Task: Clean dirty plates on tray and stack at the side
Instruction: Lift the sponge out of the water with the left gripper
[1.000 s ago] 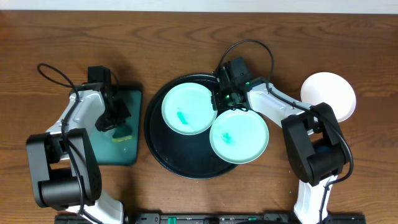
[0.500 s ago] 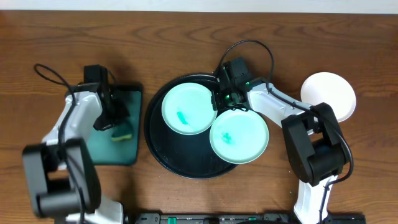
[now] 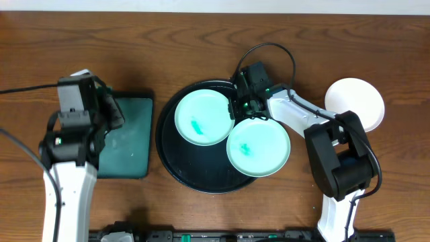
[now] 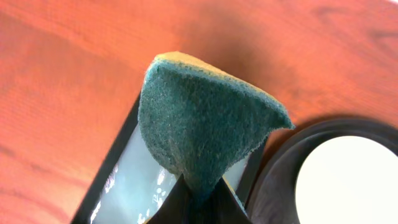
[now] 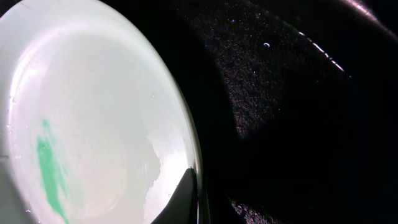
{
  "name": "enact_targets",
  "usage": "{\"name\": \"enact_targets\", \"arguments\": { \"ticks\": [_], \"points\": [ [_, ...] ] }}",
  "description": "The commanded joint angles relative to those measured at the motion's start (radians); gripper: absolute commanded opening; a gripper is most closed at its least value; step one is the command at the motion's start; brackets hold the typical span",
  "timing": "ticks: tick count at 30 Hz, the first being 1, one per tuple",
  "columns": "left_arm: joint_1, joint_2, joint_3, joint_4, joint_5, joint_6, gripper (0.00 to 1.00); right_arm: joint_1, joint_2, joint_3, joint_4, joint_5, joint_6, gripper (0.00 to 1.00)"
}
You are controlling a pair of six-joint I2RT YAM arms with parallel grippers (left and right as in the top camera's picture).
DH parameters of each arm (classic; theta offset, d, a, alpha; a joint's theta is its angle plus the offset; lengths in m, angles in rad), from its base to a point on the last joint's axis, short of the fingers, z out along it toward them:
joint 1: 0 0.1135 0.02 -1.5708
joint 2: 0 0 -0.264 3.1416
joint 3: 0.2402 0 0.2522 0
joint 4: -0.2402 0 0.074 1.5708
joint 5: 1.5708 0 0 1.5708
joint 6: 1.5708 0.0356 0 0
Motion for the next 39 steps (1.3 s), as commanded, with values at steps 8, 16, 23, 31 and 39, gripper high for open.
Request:
{"name": "enact_targets", "arguments": {
  "ticks": [8,16,23,31,39],
  "points": [
    [-0.077,-0.151,0.018,0.035,-0.111,0.138,0.07,0.013,0.052,-0.045,-0.042,0.008,-0.032,0.01],
    [-0.076,-0.156,0.018,0.035,-0.124,0.170,0.07,0.013,0.052,-0.045,-0.042,0.008,-0.033,0.01],
    [-0.076,-0.156,0.018,0.034,-0.129,0.170,0.07,0.013,0.052,-0.045,-0.042,0.008,-0.033,0.01],
    [-0.076,-0.156,0.018,0.034,-0.129,0.170,0.07,0.013,0.052,-0.045,-0.042,0.008,-0.032,0.01],
    [-0.076,-0.156,0.018,0.030,-0.129,0.170,0.07,0.013,0.052,-0.045,-0.042,0.008,-0.033,0.01]
  ]
}}
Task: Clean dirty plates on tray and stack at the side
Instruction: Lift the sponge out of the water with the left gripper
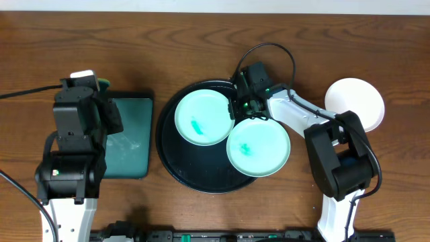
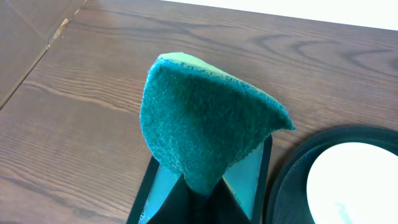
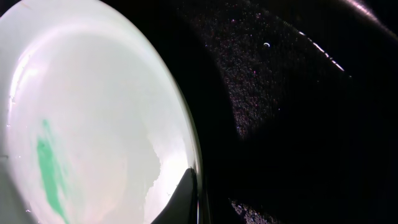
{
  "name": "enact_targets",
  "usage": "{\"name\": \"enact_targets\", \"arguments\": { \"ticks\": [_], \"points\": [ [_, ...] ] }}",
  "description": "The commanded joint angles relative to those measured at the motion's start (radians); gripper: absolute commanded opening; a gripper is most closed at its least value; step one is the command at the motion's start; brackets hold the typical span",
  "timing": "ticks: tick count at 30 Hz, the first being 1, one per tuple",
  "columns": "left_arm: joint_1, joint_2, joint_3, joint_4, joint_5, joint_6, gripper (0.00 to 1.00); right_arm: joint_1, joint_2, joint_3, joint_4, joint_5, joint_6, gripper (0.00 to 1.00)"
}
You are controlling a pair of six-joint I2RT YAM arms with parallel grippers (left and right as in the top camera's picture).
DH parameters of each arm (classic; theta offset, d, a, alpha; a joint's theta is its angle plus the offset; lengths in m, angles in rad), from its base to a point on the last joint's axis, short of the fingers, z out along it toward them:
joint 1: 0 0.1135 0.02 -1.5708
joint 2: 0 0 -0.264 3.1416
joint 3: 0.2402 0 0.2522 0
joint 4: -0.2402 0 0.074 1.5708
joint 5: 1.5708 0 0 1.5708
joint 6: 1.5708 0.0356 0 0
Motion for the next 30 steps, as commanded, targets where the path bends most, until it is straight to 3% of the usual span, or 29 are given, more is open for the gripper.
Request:
{"name": "enact_targets", "arguments": {
  "ticks": [1,14,21,30],
  "points": [
    [-0.004,-0.008,0.018,0.005,-0.024,0.013,0.07,0.013,0.052,-0.045,-0.041,0.008,-0.032,0.01],
    [-0.004,-0.001,0.018,0.002,-0.024,0.013,0.07,0.013,0.052,-0.045,-0.041,0.008,-0.031,0.01],
    [-0.004,0.108,0.018,-0.003,-0.024,0.008,0.07,0.013,0.052,-0.045,-0.041,0.009,-0.032,0.01],
    [-0.003,0.385,0.018,-0.087,0.006,-0.175,0.07,0.013,0.052,-0.045,-0.042,0.008,-0.032,0.01]
  ]
}}
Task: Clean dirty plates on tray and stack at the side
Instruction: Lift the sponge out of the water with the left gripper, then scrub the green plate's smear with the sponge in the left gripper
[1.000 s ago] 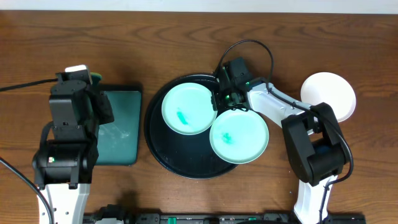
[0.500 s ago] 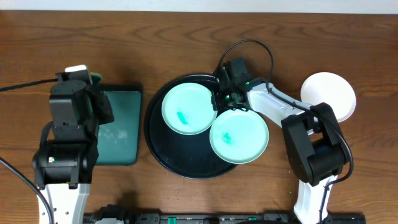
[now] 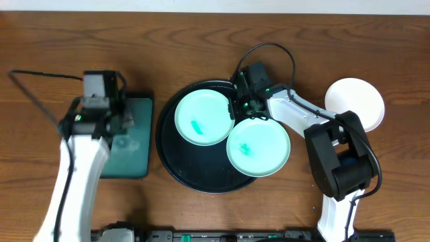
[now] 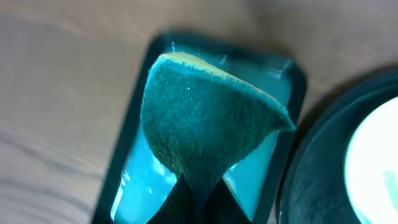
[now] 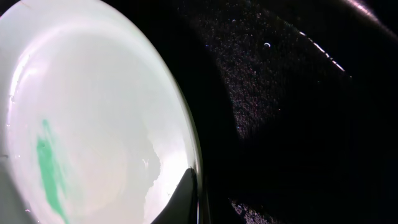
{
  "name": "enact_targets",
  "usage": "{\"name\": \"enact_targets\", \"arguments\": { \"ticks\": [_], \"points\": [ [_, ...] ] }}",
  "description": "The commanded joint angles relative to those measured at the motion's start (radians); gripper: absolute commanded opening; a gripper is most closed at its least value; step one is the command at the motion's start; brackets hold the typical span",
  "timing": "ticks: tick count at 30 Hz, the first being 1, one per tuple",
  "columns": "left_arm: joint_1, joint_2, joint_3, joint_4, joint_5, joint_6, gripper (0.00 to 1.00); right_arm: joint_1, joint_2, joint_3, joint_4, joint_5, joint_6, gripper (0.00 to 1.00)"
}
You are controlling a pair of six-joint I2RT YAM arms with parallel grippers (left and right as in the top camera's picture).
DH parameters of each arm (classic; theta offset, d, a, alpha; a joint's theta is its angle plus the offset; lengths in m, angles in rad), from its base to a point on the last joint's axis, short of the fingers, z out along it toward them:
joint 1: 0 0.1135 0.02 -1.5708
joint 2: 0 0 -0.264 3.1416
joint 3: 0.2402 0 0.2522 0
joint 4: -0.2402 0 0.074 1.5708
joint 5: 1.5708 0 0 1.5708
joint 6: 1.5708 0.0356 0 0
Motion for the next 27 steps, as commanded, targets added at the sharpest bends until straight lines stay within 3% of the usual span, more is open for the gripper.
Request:
{"name": "enact_targets", "arguments": {
  "ticks": [1,7,14,20,27],
  "points": [
    [-0.003,0.100,0.018,-0.034,0.033,-0.123,0.07,0.013,0.052,-0.045,-0.041,0.009,-0.029,0.01],
    [-0.003,0.214,0.018,-0.082,0.123,-0.191,0.07,0.013,0.052,-0.045,-0.042,0.009,-0.029,0.01],
    [-0.003,0.205,0.019,-0.122,0.154,-0.195,0.07,0.013,0.052,-0.045,-0.042,0.008,-0.029,0.01],
    [-0.007,0.174,0.022,-0.099,0.348,-0.195,0.07,0.013,0.052,-0.045,-0.042,0.008,-0.030,0.01],
    [-0.114,0.179,0.060,-0.079,0.384,-0.238,0.07,0.013,0.052,-0.045,-0.042,0.008,-0.045,0.01]
  ]
}}
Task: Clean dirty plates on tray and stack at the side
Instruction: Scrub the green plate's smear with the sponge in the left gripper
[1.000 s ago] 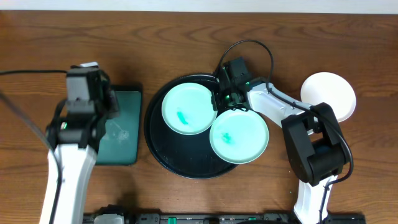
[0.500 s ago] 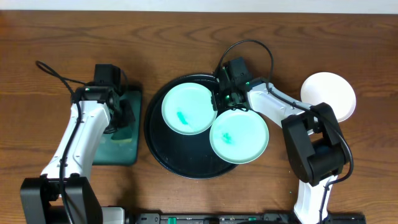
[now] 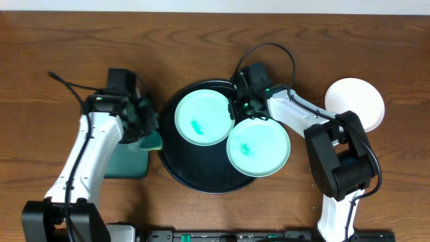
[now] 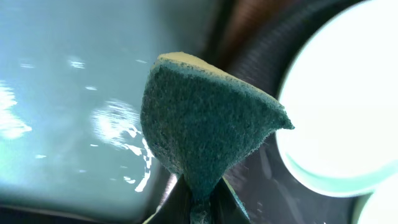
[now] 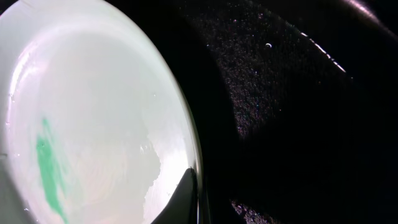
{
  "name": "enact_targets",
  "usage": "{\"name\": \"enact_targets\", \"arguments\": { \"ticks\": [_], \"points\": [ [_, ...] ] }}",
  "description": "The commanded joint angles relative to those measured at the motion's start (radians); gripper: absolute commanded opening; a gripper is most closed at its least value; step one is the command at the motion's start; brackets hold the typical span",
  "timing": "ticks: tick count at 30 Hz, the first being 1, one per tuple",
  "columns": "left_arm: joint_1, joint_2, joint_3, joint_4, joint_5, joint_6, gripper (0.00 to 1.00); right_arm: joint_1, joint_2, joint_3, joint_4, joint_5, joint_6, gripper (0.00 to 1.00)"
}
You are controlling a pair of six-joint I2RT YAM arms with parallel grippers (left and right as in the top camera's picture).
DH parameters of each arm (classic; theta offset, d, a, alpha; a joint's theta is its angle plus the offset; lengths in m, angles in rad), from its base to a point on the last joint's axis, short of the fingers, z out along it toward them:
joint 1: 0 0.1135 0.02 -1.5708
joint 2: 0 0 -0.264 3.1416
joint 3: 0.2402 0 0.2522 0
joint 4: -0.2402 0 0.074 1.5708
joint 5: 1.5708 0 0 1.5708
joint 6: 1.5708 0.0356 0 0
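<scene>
A round black tray [image 3: 176, 169] holds two pale plates, each smeared with green. My right gripper [image 3: 236, 107] is shut on the right rim of the left plate [image 3: 202, 118]. The right wrist view shows one finger [image 5: 186, 194] on that plate [image 5: 99, 93], with its green smear [image 5: 45, 169] nearby. The other dirty plate [image 3: 259, 147] overlaps the tray's right edge. My left gripper [image 4: 200, 198] is shut on a green sponge [image 4: 205, 115], which hangs over the gap between the water dish and the tray's left rim [image 3: 153, 140].
A rectangular teal water dish [image 3: 125, 158] lies left of the tray. One clean white plate [image 3: 355, 102] sits alone at the far right of the wooden table. The right arm's cable arches over the tray's far edge.
My left gripper has carried the sponge rightwards, from above the water dish to the dish's right edge beside the black tray. The right gripper and both plates have not moved.
The left gripper held the sponge at the far left of the water dish in the first two moments, then over the dish. It now hangs by the tray's left rim. Throughout, the right gripper stayed shut on the left plate's rim.
</scene>
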Motion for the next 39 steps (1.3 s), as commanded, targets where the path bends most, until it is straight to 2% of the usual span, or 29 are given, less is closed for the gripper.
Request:
{"name": "enact_targets", "arguments": {
  "ticks": [1,9,17,23,27,33,39],
  "points": [
    [-0.077,-0.011,0.065,0.019,0.047,-0.036,0.07,0.013,0.052,-0.045,-0.041,0.010,-0.035,0.01],
    [-0.240,0.039,0.107,0.162,-0.006,-0.123,0.07,0.013,0.052,-0.045,-0.042,0.009,-0.037,0.01],
    [-0.256,0.269,0.109,0.297,-0.006,-0.184,0.07,0.013,0.052,-0.045,-0.048,0.009,-0.037,0.01],
    [-0.268,0.440,0.134,0.326,0.002,-0.193,0.07,0.013,0.052,-0.045,-0.060,0.009,-0.037,0.01],
    [-0.303,0.502,0.136,0.327,0.057,-0.204,0.07,0.013,0.052,-0.045,-0.065,0.009,-0.037,0.01],
    [-0.401,0.536,0.136,0.338,0.288,-0.173,0.07,0.013,0.052,-0.045,-0.076,0.009,-0.037,0.01],
    [-0.473,0.536,0.136,0.364,0.396,-0.174,0.07,0.013,0.052,-0.045,-0.084,0.009,-0.037,0.01]
  ]
}}
